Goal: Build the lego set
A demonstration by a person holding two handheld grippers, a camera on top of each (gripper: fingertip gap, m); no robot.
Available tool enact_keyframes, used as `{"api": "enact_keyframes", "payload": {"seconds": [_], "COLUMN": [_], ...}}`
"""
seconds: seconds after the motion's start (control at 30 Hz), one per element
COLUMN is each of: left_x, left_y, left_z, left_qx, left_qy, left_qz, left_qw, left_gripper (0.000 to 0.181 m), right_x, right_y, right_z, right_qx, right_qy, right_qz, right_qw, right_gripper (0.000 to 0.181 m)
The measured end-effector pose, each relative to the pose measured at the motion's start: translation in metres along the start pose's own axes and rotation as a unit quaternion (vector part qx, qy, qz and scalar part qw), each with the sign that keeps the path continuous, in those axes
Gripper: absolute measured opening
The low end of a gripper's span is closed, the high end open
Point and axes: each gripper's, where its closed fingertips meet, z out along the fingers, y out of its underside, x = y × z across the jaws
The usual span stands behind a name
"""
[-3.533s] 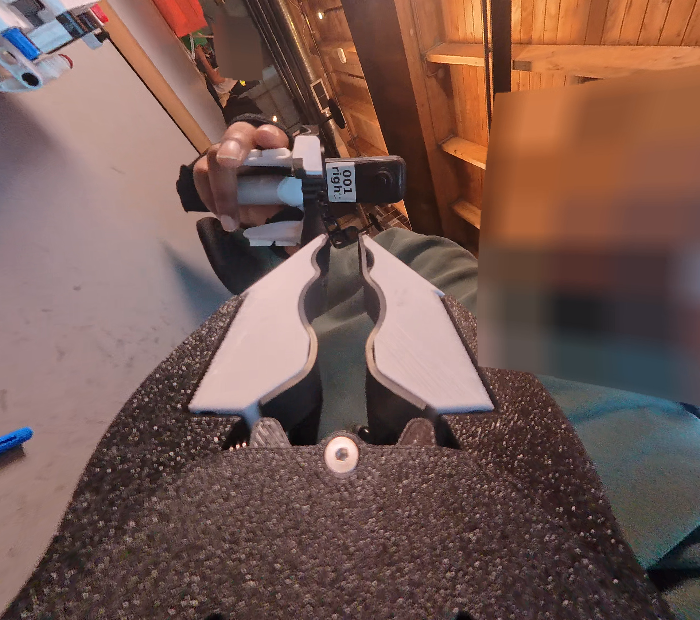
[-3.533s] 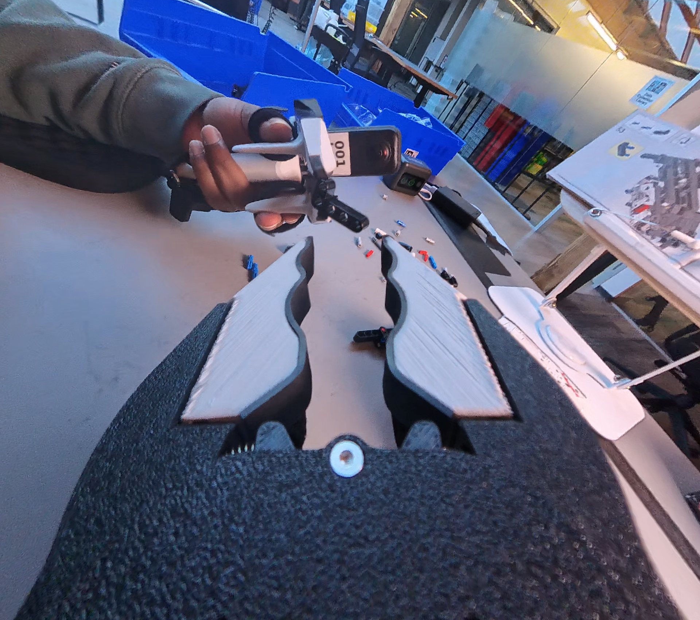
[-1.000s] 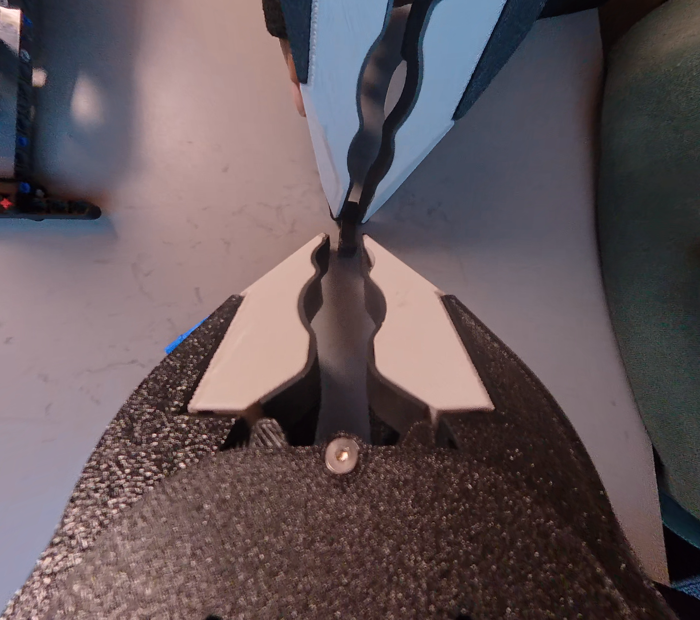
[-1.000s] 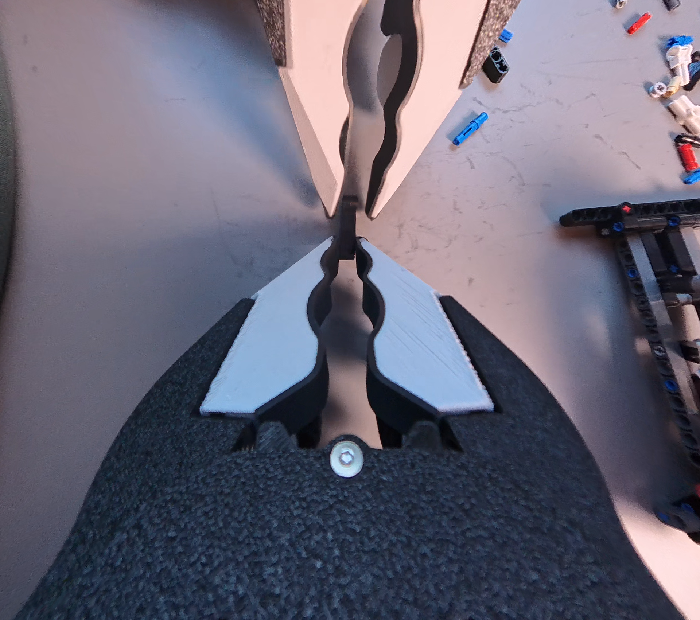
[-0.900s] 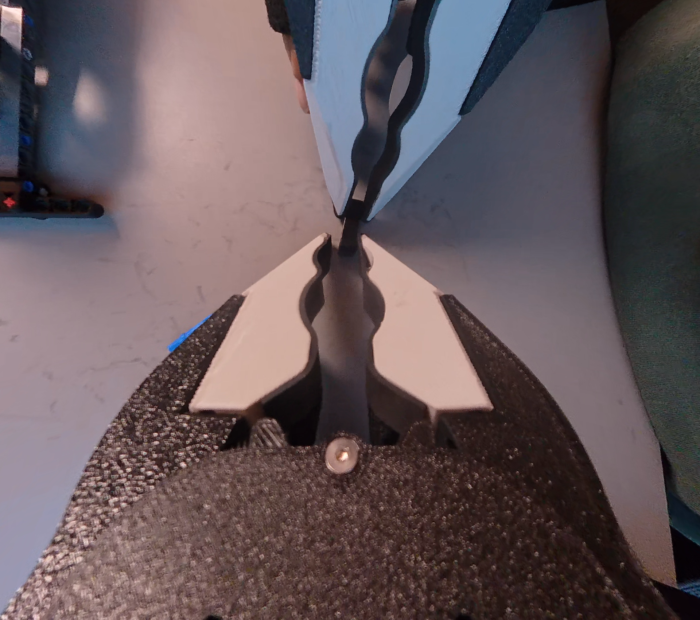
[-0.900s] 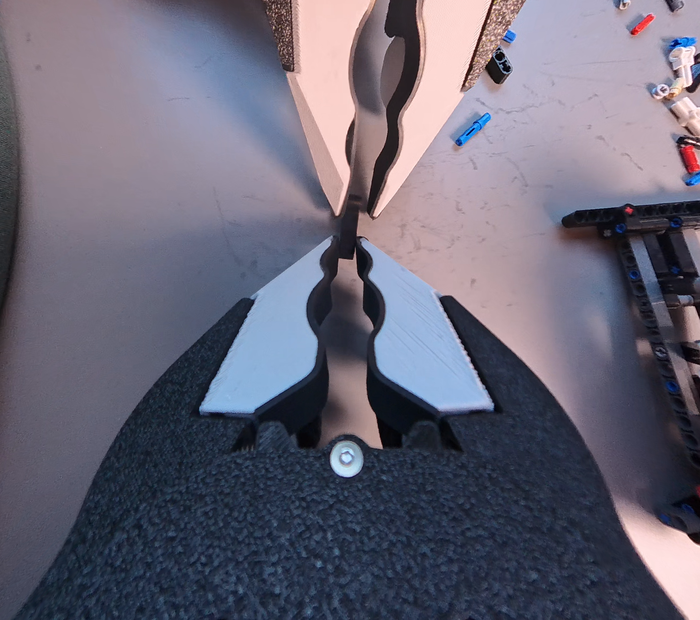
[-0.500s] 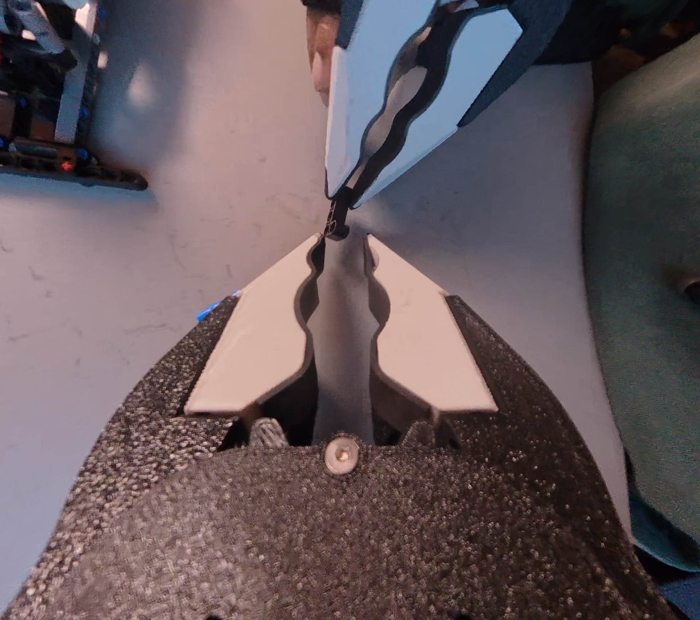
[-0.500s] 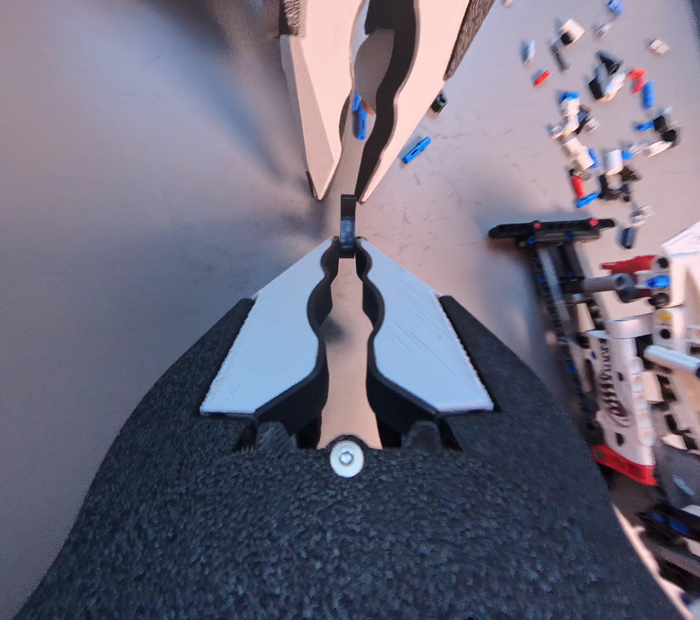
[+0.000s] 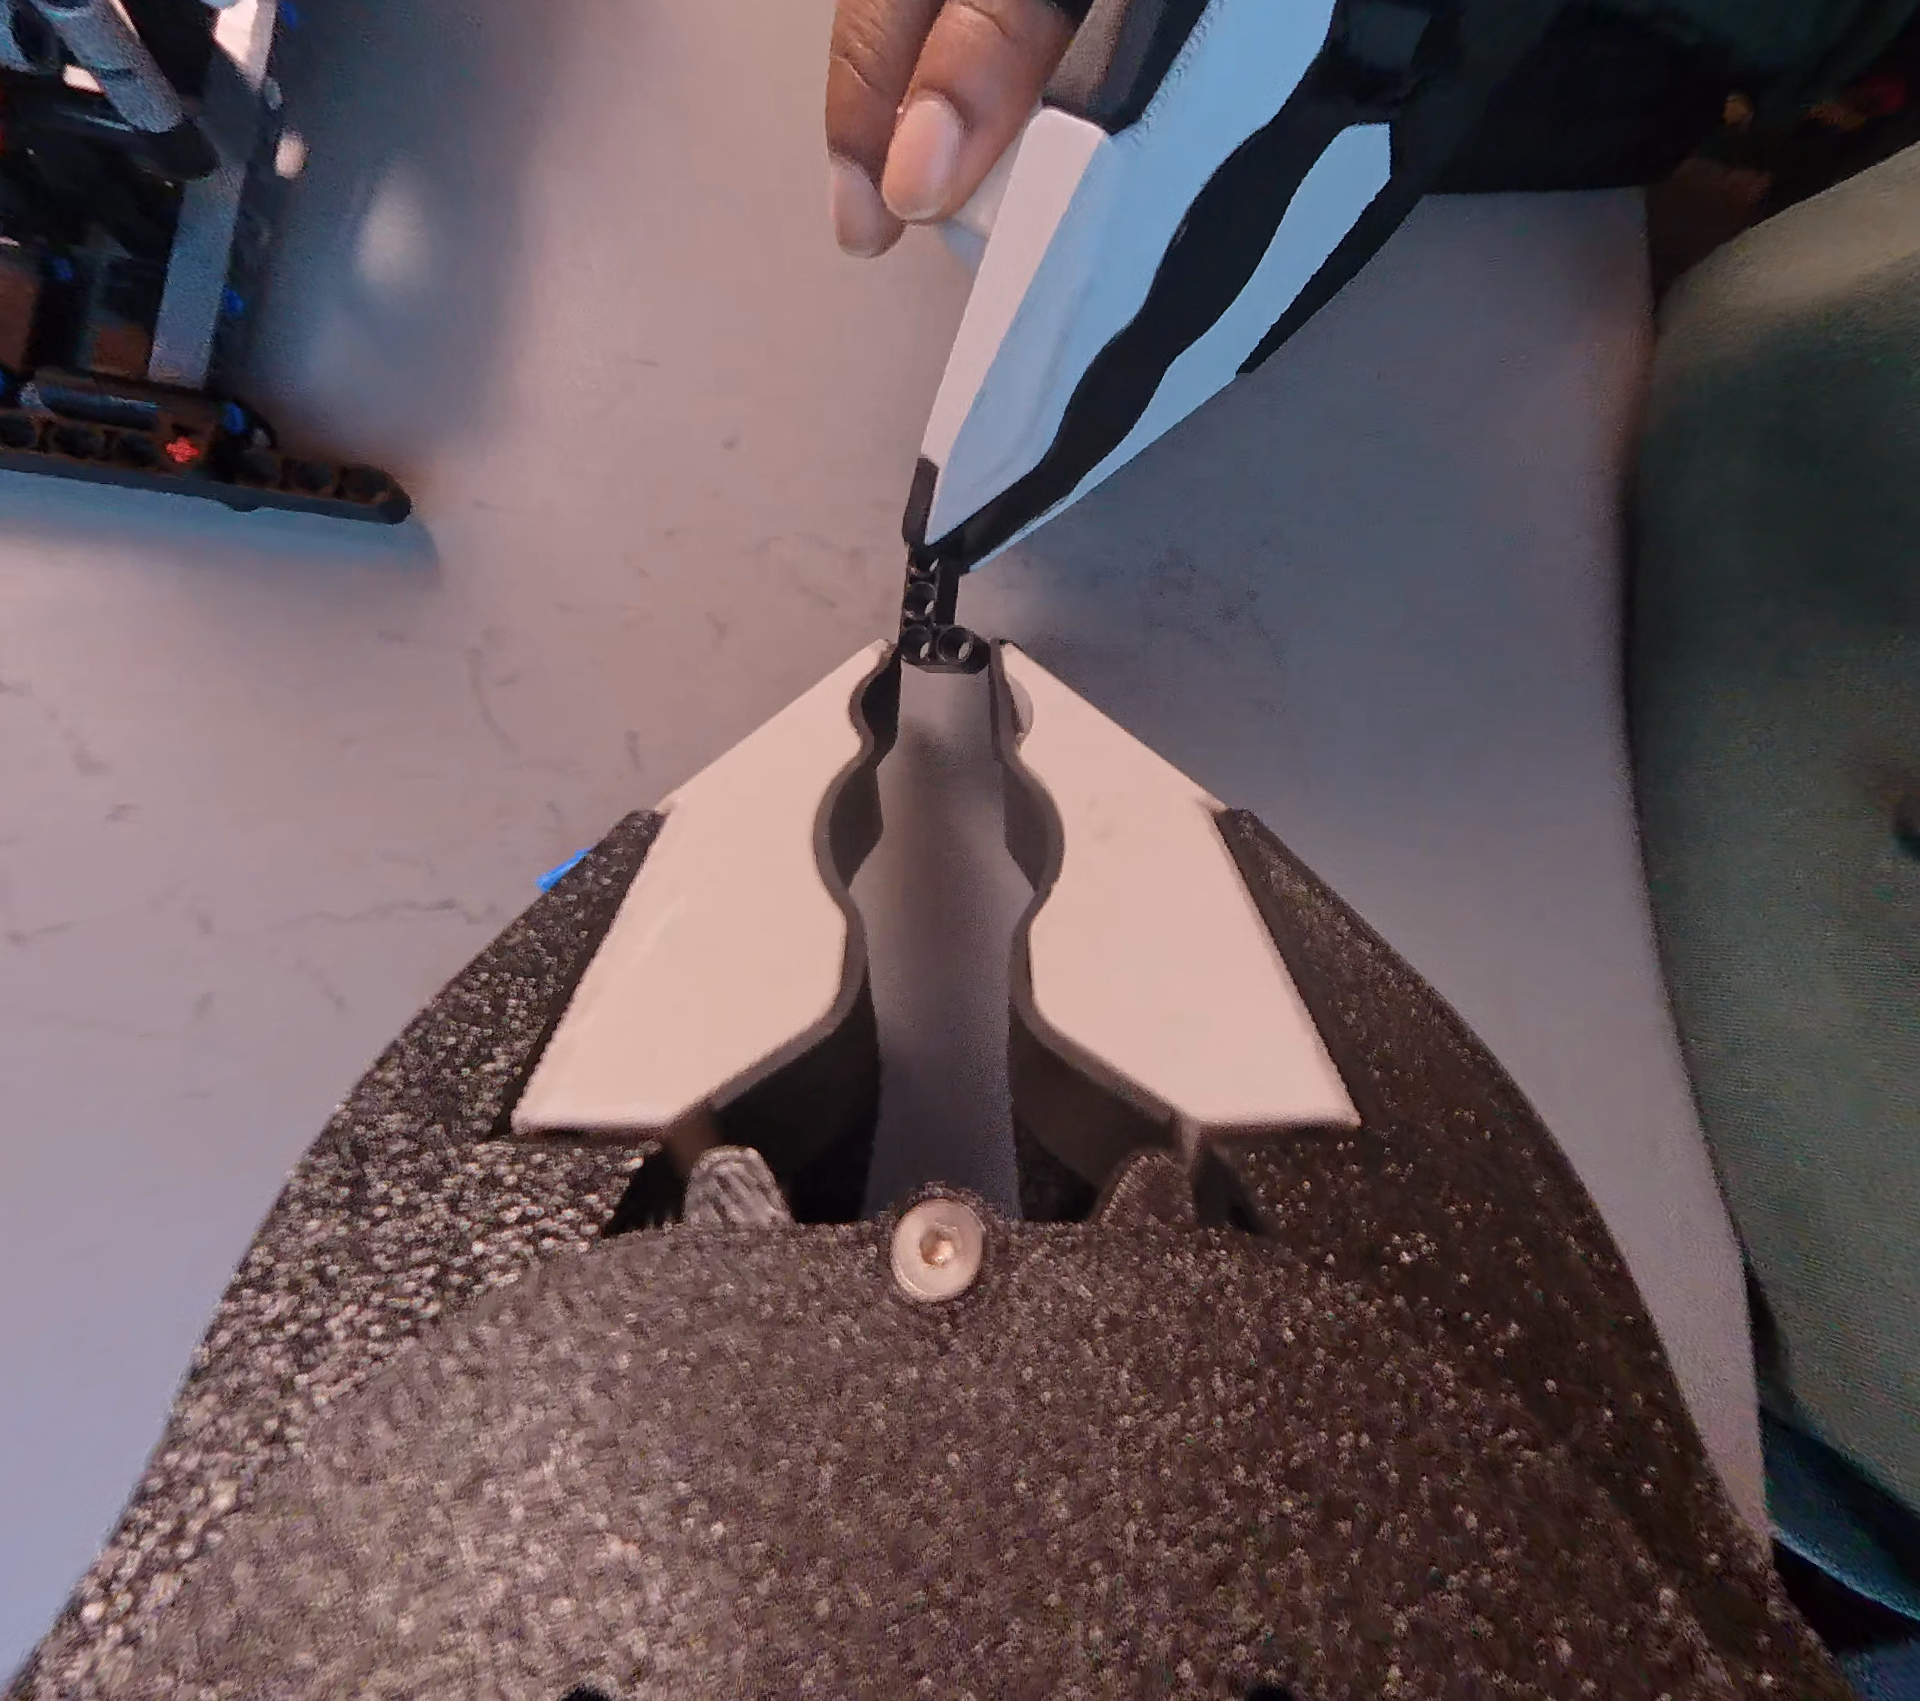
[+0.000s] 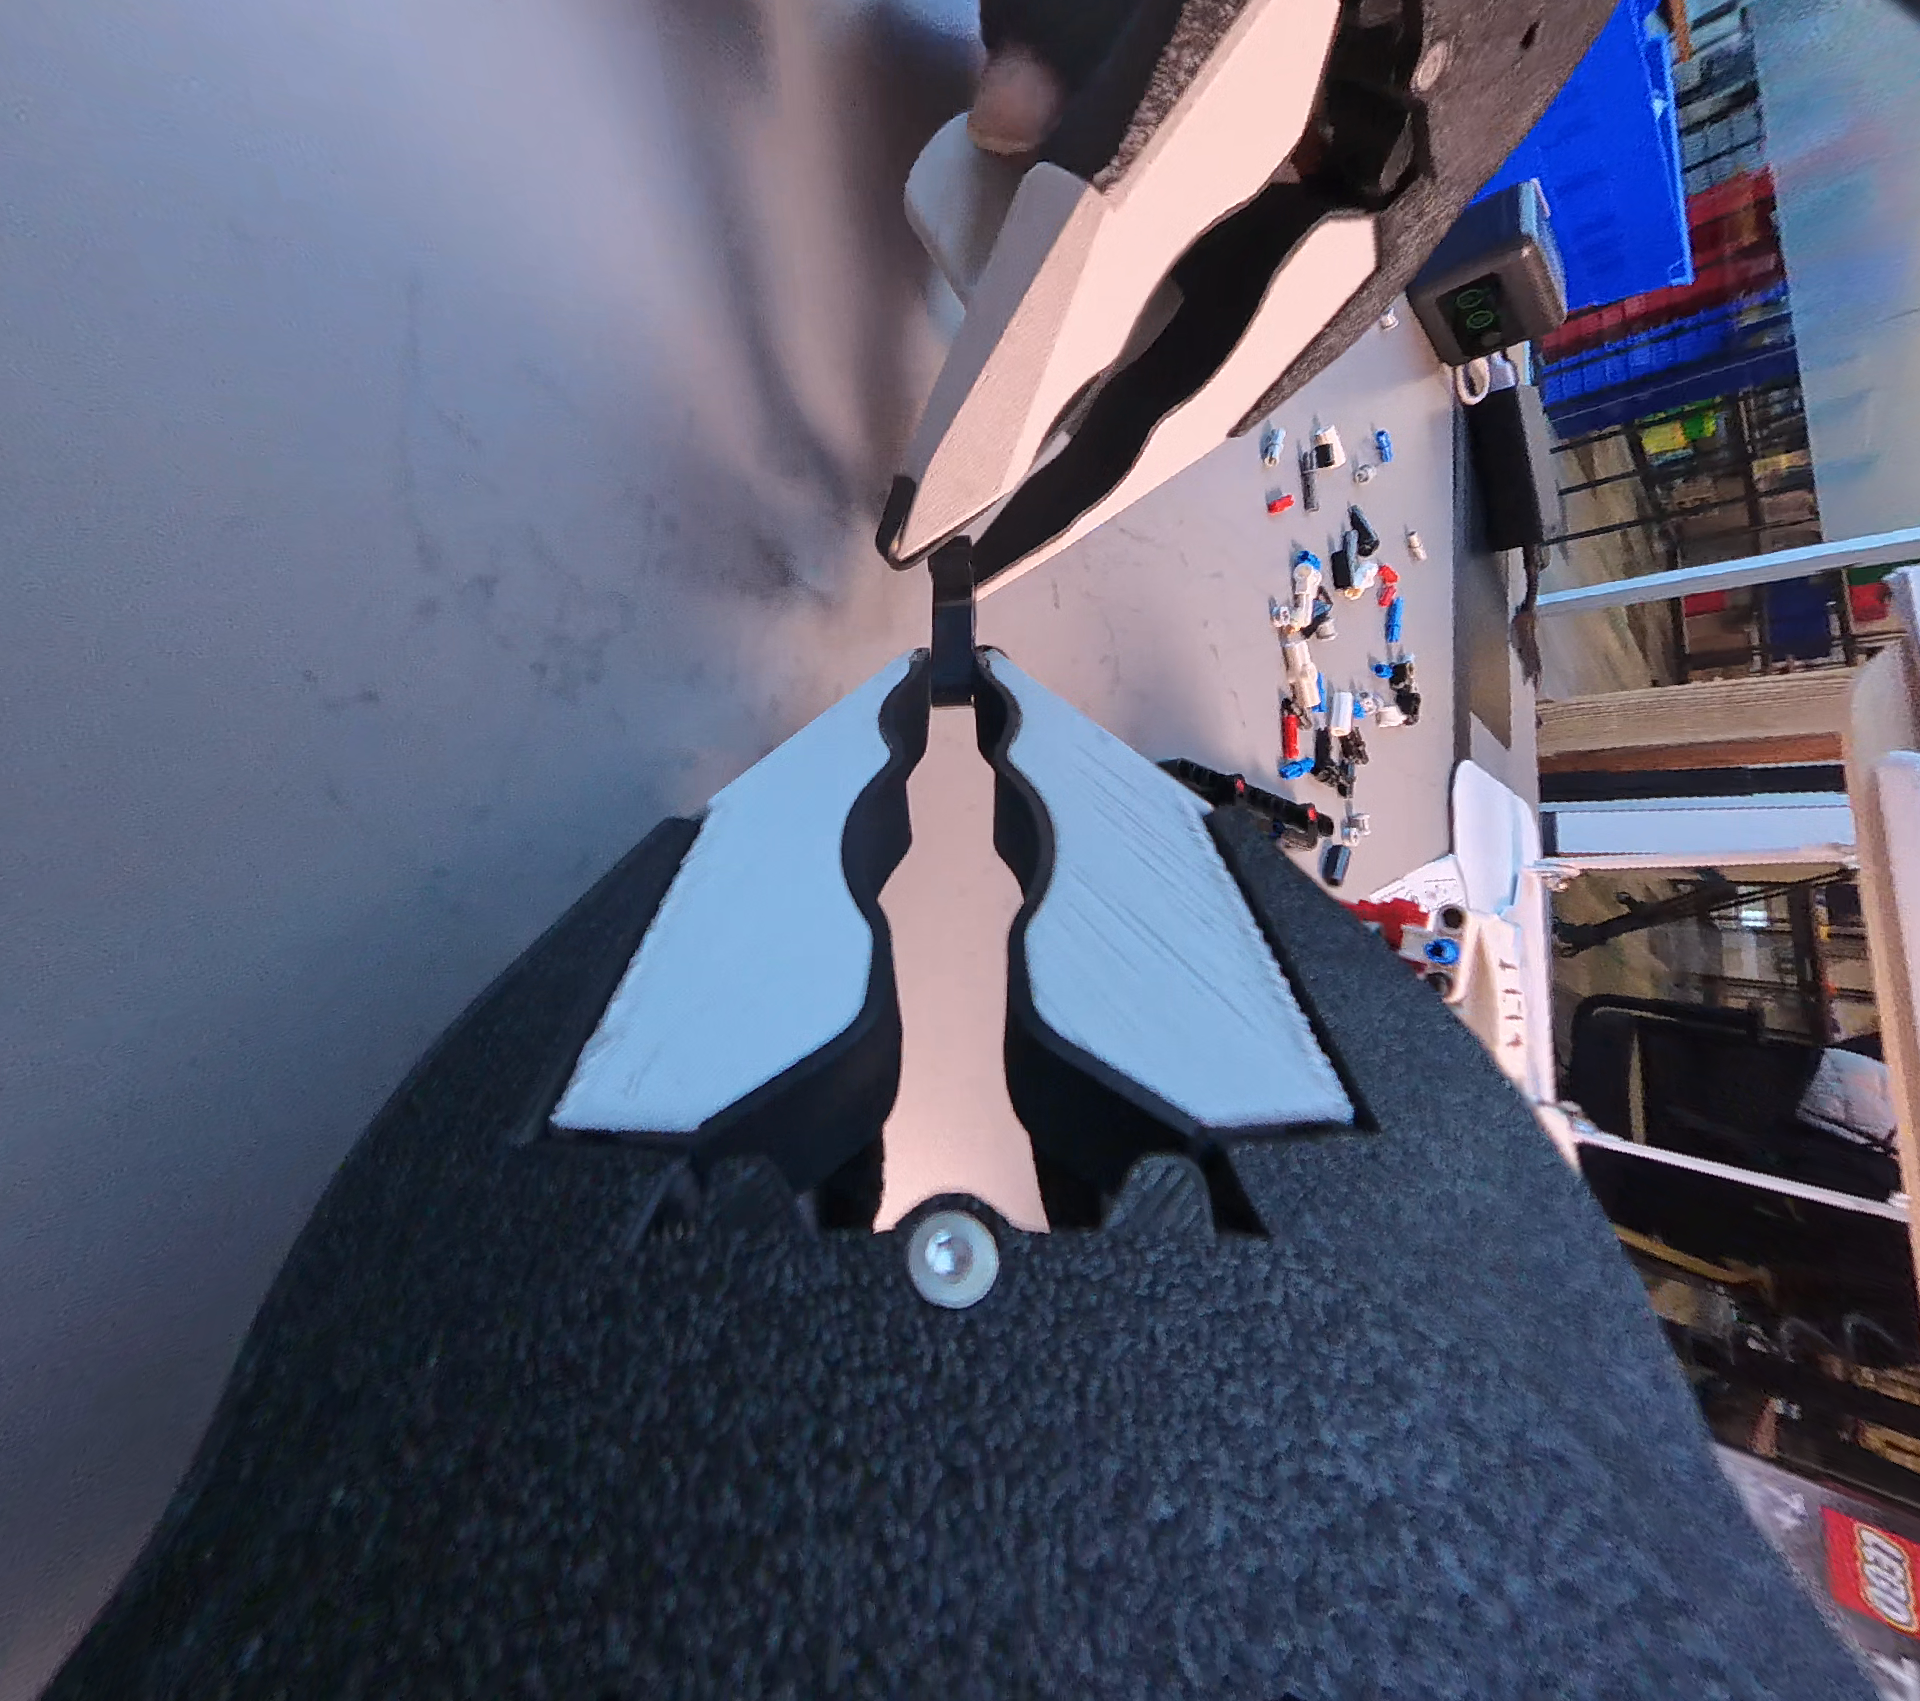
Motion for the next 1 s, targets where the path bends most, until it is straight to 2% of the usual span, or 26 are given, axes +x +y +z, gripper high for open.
{"api": "enact_keyframes", "payload": {"seconds": [0.07, 0.2, 0.3, 0.53, 0.8, 1.0], "left_x": [-0.003, -0.008, -0.006, 0.000, 0.006, 0.003], "left_y": [0.000, 0.004, 0.004, 0.004, 0.001, 0.009], "left_z": [0.001, 0.002, 0.003, 0.005, 0.002, 0.010], "left_qx": [-0.010, -0.041, -0.047, -0.053, -0.019, -0.043], "left_qy": [-0.035, -0.085, -0.091, -0.092, -0.038, -0.045], "left_qz": [0.039, 0.100, 0.117, 0.143, 0.087, 0.089], "left_qw": [0.999, 0.990, 0.988, 0.984, 0.995, 0.994], "left_gripper": [0.016, 0.016, 0.016, 0.016, 0.021, 0.015], "right_x": [-0.003, -0.007, -0.005, -0.016, -0.016, -0.017], "right_y": [0.003, -0.001, 0.002, 0.009, 0.007, 0.007], "right_z": [0.000, -0.004, -0.002, 0.005, 0.004, 0.004], "right_qx": [-0.001, 0.025, 0.015, -0.029, -0.055, -0.056], "right_qy": [-0.018, -0.078, -0.084, -0.107, -0.089, -0.085], "right_qz": [0.040, 0.167, 0.210, 0.226, 0.169, 0.159], "right_qw": [0.999, 0.983, 0.974, 0.968, 0.980, 0.982], "right_gripper": [0.009, 0.024, 0.020, 0.010, 0.009, 0.010]}}
